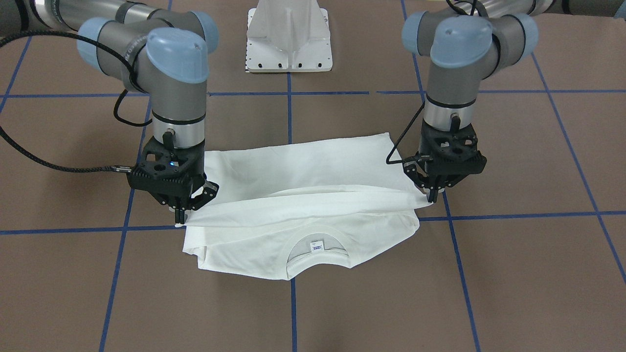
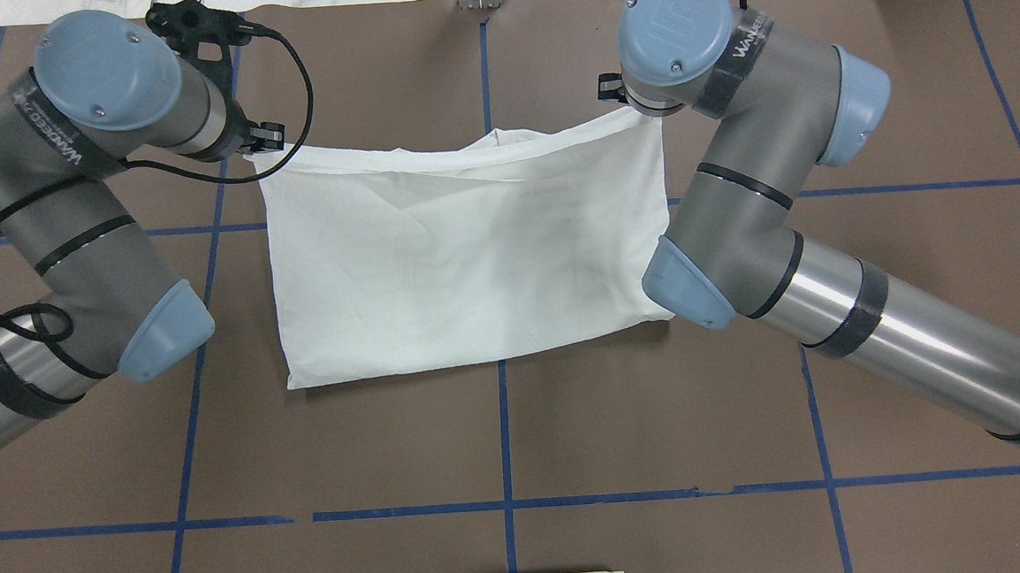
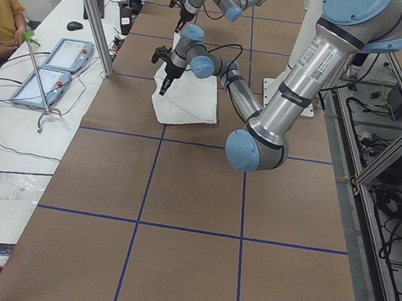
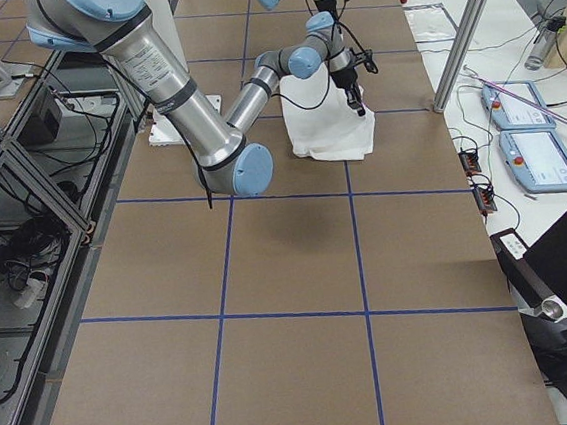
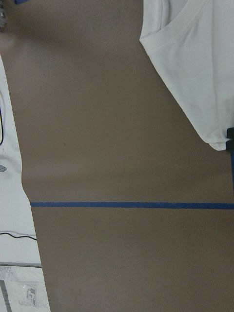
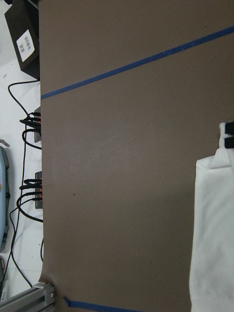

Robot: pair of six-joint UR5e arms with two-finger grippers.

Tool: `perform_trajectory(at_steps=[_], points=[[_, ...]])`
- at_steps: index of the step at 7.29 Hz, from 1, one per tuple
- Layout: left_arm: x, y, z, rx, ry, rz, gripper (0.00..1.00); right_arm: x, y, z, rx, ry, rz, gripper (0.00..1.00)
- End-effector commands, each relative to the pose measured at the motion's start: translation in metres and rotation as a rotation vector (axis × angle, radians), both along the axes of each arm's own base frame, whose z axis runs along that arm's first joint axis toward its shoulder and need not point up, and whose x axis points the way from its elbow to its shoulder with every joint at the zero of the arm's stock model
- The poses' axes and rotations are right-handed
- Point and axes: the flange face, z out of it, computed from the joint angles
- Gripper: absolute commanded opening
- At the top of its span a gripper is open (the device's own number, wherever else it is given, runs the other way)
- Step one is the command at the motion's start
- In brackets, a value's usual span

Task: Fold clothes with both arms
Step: 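Lay the hem down over the collar and open both grippers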

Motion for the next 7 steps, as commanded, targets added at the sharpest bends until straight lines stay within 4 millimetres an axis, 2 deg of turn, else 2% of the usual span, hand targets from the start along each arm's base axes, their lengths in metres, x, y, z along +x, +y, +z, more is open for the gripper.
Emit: perform_trajectory(at_steps=[1,2,3,4,5,6,7], points=[[0.043,-0.037,0.062,0.009,-0.014,0.02,0.0,-0.029,-0.028,0.032,-0.004,0.051,-0.035,0.0],[0.055,-0.046,0.088,0.035,-0.013,0.04,0.0,-0.04,-0.033,0.044,-0.016,0.069,-0.045,0.0],[0.065,-0.042,0.096,0.036,-0.011,0.054,0.0,-0.051,-0.037,0.056,-0.02,0.078,-0.055,0.0],[0.064,-0.041,0.092,0.039,-0.001,0.057,0.99,-0.053,-0.039,0.059,-0.013,0.07,-0.055,0.64],[0.05,-0.03,0.061,0.077,0.043,0.06,1.0,-0.05,-0.041,0.041,0.0,0.045,-0.066,1.0],[0.03,0.0,0.04,0.108,0.084,0.158,1.0,-0.039,-0.046,0.028,-0.013,-0.001,-0.134,1.0],[0.003,0.03,0.042,0.112,0.122,0.209,1.0,-0.023,-0.048,0.028,0.003,-0.018,-0.202,1.0]])
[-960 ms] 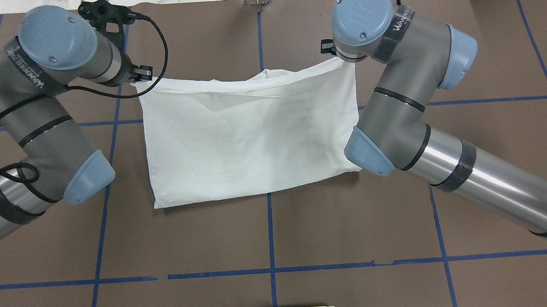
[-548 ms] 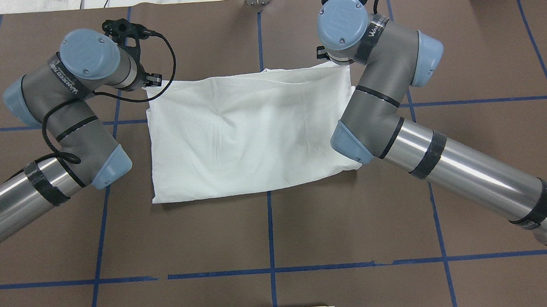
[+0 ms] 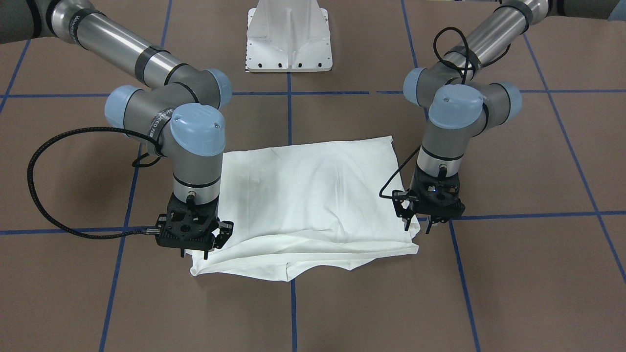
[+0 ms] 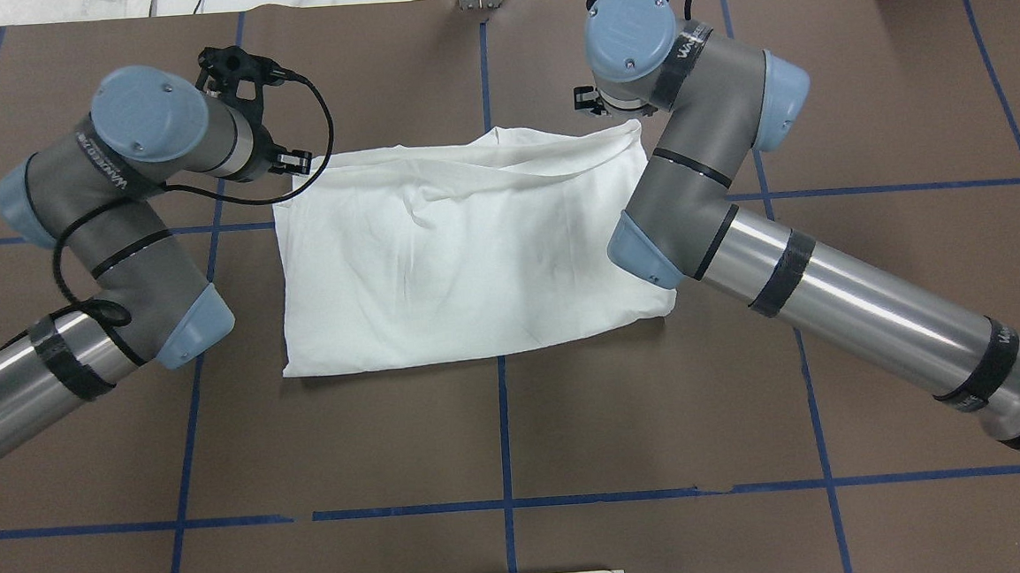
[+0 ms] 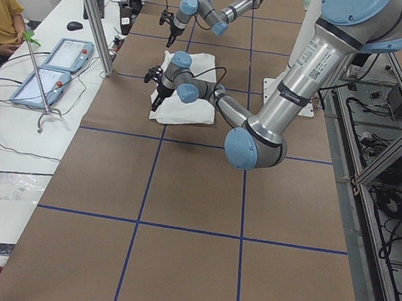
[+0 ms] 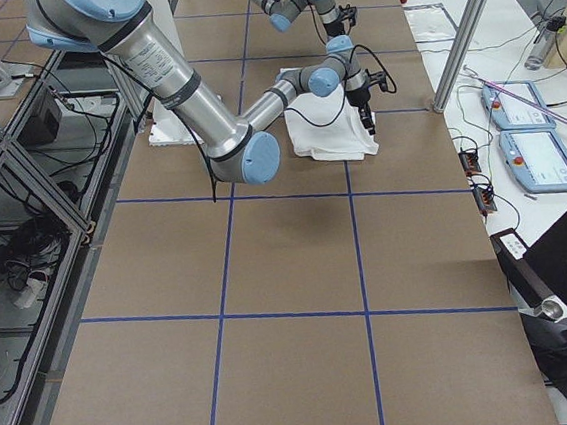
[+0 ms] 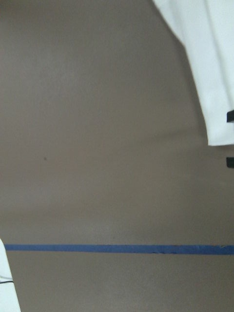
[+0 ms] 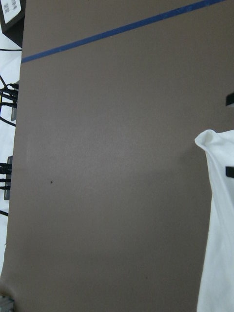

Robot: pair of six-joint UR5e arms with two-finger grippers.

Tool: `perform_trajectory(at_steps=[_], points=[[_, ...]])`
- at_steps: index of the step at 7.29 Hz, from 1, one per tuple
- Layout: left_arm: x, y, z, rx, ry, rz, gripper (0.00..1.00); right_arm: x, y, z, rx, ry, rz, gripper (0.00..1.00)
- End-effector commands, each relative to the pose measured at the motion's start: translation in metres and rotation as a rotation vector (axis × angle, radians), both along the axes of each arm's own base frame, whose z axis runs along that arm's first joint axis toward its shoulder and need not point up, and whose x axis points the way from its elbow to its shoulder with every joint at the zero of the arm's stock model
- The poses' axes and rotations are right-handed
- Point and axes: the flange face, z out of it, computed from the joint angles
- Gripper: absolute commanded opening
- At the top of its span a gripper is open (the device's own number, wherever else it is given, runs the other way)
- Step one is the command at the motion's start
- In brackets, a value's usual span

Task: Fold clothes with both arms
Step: 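Move the left gripper to the near edge while the right goes farther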

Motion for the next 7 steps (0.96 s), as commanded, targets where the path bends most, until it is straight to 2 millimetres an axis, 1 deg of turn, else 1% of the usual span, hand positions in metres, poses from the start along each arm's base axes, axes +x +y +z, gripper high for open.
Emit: perform_trajectory(at_steps=[1,2,3,4,5,6,7], points=[[-0.052,0.062,-0.014,0.033,0.081,0.071,1.0,0.032,0.008,0.01,0.039,-0.052,-0.104,1.0],[-0.065,0.087,-0.004,0.017,0.093,0.072,1.0,0.042,0.023,0.033,0.068,-0.098,-0.123,1.0],[-0.053,0.119,0.008,-0.021,0.113,0.092,1.0,0.044,0.027,0.036,0.072,-0.12,-0.138,1.0],[-0.029,0.147,0.027,-0.083,0.139,0.096,1.0,0.044,0.027,0.038,0.071,-0.119,-0.138,1.0],[-0.015,0.16,0.034,-0.056,0.139,0.066,1.0,0.044,0.027,0.037,0.072,-0.12,-0.136,1.0],[0.005,0.171,0.041,-0.092,0.14,0.067,0.99,0.043,0.028,0.036,0.074,-0.12,-0.138,1.0],[0.017,0.181,0.04,-0.105,0.144,0.082,0.98,0.043,0.028,0.036,0.073,-0.121,-0.136,1.0]])
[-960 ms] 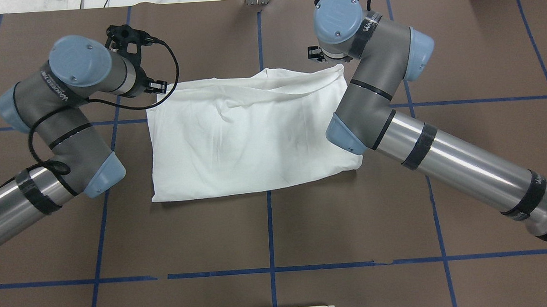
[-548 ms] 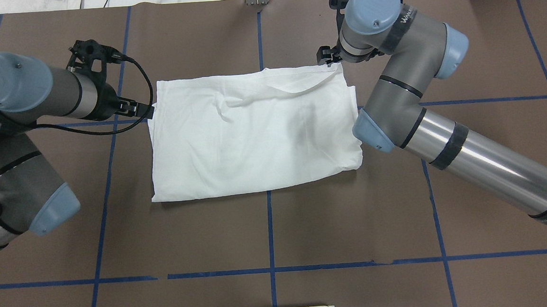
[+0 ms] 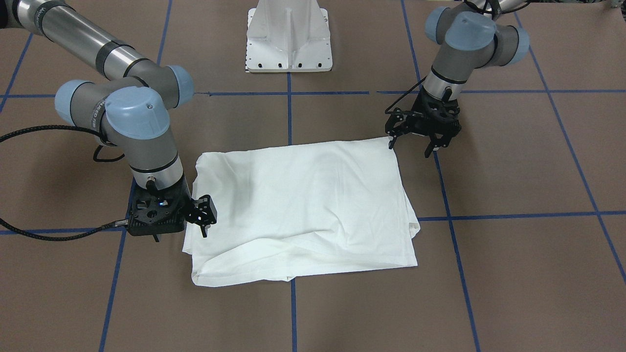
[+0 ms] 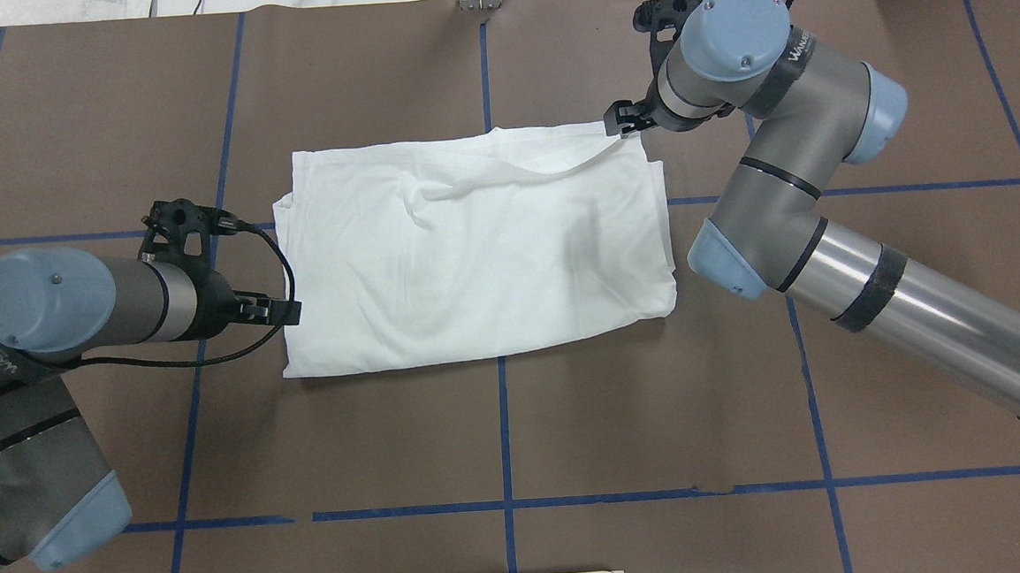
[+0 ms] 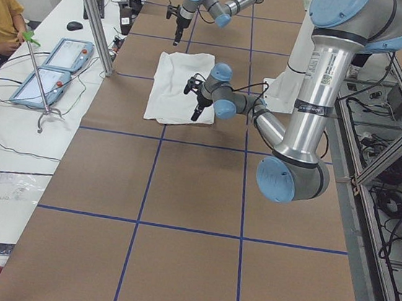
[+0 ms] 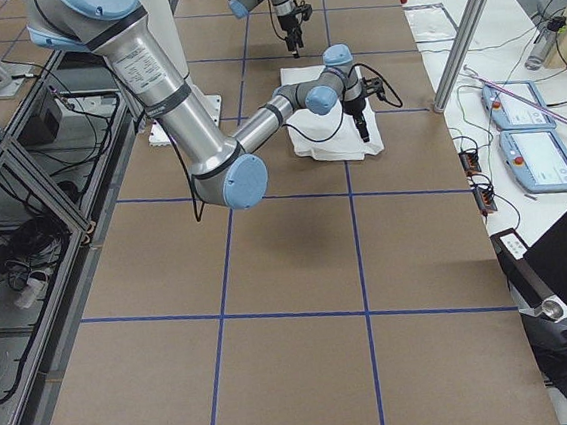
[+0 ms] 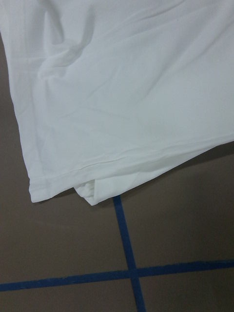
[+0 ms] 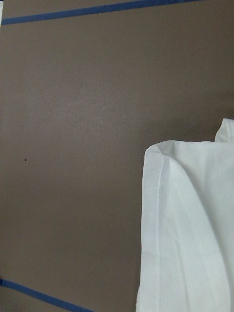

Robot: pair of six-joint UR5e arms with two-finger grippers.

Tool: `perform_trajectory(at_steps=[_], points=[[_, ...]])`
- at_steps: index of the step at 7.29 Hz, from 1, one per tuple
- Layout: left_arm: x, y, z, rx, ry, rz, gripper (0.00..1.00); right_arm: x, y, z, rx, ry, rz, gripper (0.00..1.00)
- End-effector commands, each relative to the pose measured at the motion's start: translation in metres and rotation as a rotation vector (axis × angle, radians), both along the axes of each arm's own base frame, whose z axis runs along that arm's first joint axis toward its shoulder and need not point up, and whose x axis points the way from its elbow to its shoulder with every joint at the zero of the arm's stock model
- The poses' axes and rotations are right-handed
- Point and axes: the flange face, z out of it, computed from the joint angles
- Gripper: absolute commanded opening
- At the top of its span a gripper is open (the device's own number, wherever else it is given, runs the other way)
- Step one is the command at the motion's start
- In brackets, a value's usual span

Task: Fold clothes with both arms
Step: 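Move the left gripper to the near edge while the right goes farther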

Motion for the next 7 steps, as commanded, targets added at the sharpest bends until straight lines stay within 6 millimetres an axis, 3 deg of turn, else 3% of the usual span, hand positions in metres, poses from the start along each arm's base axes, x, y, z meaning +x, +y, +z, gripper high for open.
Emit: perform_trajectory(at_steps=[1,3,4,6,7], points=[[0.034,0.031,0.007,-0.034,0.0,0.016,0.96,0.0,0.0,0.0,-0.002,-0.001,0.001,1.0],[0.058,0.048,0.015,-0.043,-0.016,0.021,0.94,0.0,0.0,0.0,-0.002,-0.001,0.001,1.0],[0.064,0.053,0.011,-0.042,-0.007,0.031,0.79,0.0,0.0,0.0,-0.001,-0.002,0.001,1.0],[0.065,0.053,0.009,-0.046,0.0,0.029,0.29,0.0,0.002,-0.002,-0.001,-0.005,0.004,1.0],[0.065,0.054,0.008,-0.047,0.002,0.03,0.2,0.0,0.002,-0.002,-0.001,-0.006,0.006,1.0]])
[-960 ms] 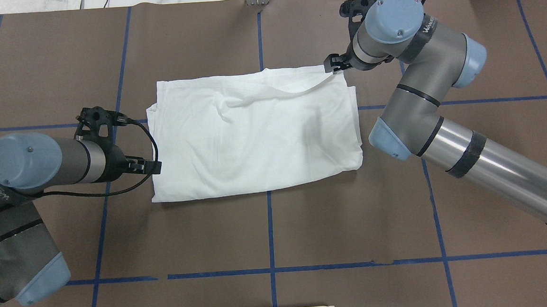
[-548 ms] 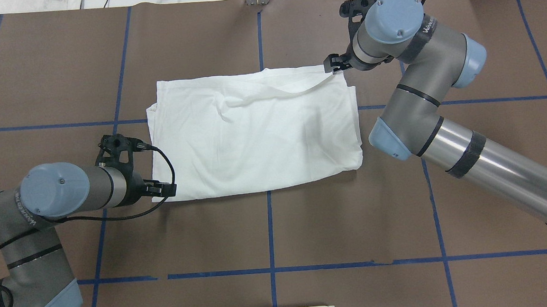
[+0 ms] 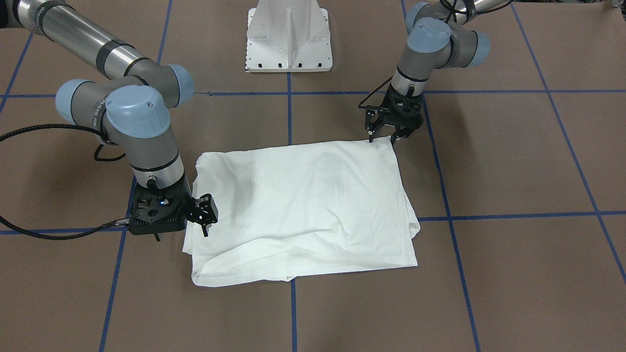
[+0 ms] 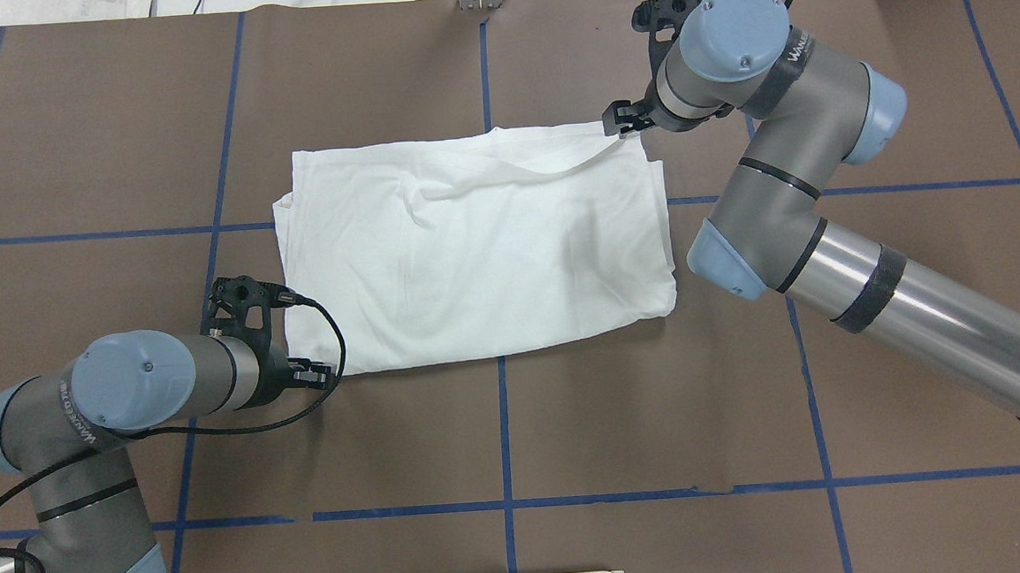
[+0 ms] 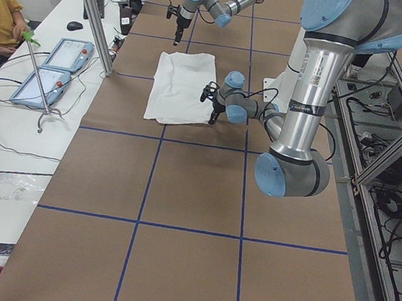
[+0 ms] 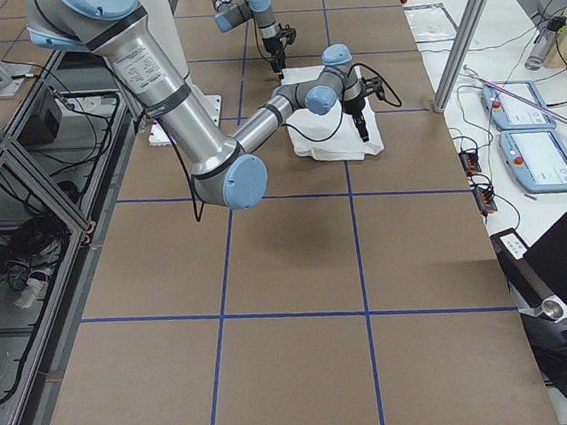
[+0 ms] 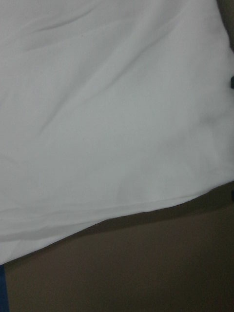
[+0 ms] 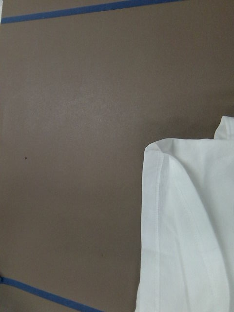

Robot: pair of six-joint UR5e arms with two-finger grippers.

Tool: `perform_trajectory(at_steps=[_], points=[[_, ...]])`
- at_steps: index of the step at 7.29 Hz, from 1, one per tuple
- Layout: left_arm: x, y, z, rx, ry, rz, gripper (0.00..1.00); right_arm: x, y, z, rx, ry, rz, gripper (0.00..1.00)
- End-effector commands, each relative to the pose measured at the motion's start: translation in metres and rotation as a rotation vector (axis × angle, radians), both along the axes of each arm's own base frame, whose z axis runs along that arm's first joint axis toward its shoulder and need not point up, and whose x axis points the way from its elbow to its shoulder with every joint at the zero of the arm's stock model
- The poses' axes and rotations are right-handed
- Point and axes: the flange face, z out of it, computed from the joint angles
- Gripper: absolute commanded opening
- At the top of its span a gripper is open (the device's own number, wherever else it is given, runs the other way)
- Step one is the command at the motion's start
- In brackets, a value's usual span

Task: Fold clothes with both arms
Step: 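Move the left gripper to the near edge while the right goes farther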

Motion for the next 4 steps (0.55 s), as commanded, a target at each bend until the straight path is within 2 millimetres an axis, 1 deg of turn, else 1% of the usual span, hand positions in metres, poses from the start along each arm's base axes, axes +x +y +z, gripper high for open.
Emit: perform_trajectory(at_steps=[1,2,3,4], points=[[-0.002,0.002,-0.007,0.002,0.013,0.002,0.0,0.0,0.0,-0.001,0.002,-0.001,0.006,1.0],[-0.007,0.001,-0.01,0.006,0.018,-0.003,0.0,-0.001,0.001,-0.001,0.0,-0.001,0.005,1.0],[-0.021,0.0,-0.019,0.026,0.027,-0.005,0.0,0.0,0.001,-0.001,0.0,-0.002,0.008,1.0],[-0.044,-0.031,-0.009,0.049,-0.006,-0.05,0.0,-0.001,0.001,-0.001,0.0,-0.002,0.006,1.0]])
